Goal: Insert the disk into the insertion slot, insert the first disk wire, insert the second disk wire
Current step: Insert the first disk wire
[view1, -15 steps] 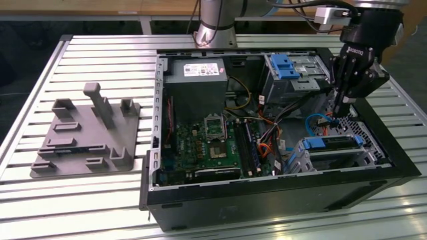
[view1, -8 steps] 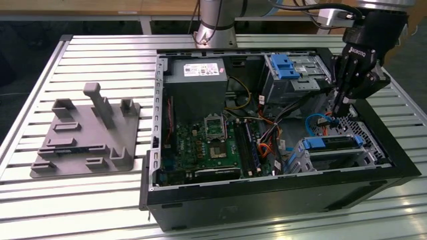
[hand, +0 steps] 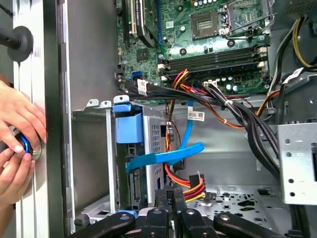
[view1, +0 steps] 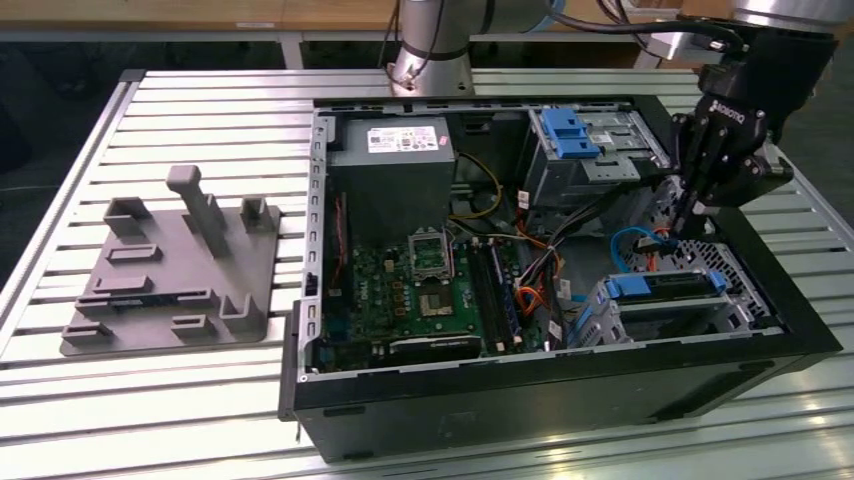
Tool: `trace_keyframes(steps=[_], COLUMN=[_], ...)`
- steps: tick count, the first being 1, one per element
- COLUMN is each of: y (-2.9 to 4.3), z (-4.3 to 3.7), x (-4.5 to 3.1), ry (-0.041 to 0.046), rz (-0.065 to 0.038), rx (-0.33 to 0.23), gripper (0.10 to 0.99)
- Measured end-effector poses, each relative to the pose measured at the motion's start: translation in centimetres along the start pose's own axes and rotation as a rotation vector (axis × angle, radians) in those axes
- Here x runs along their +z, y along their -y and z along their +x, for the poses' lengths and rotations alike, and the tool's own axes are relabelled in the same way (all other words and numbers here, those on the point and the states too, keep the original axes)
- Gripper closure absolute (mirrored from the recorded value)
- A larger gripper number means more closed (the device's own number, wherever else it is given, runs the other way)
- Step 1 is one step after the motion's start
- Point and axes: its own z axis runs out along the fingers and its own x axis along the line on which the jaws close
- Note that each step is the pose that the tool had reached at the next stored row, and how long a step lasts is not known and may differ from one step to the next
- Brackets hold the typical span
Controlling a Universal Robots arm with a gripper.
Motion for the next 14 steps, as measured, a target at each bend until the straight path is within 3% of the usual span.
trace_keyframes(steps=[3,14], y=[0.00,-0.06], z=[0.53,2.27], x=[0.17,0.71], ry=[0.0108,0.0749], rz=[-0.001,-0.004], rx=[-0.001,-0.004], gripper=[0.925,0.925])
